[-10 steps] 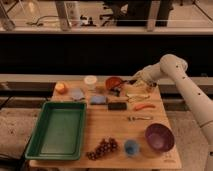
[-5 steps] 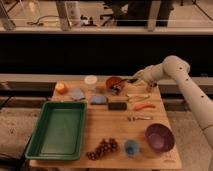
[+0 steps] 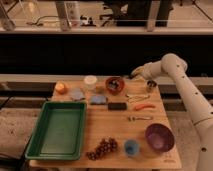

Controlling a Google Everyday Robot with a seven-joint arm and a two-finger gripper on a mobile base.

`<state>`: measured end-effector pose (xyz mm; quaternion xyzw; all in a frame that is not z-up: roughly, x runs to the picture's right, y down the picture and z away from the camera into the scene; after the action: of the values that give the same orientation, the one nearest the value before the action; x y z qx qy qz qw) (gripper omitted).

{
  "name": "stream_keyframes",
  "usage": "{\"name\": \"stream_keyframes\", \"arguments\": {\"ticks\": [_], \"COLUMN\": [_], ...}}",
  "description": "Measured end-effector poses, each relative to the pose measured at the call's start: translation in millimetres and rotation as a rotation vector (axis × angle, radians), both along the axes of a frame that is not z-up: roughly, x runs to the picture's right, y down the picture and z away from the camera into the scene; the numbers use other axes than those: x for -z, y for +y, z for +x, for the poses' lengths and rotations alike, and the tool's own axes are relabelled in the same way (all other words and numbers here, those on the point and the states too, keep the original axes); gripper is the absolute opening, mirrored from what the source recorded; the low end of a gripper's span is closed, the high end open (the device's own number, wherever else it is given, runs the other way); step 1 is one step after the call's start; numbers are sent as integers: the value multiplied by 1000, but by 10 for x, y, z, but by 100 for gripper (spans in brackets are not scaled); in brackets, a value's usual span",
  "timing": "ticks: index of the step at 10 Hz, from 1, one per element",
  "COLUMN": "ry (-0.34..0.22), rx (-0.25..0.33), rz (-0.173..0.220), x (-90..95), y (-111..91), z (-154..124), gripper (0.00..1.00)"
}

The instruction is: Wipe red bowl with brush

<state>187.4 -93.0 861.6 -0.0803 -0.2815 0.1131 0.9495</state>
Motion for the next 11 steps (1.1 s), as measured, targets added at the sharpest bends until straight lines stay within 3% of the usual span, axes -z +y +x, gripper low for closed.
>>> {"name": "stream_keyframes", "arguments": {"ticks": [4,11], "ry": [0,44], "rx": [52,58], "rz": [29,67], "x": [-174,-358], "y": [-221,-328], "z": [-126,150], "gripper": [0,0]}}
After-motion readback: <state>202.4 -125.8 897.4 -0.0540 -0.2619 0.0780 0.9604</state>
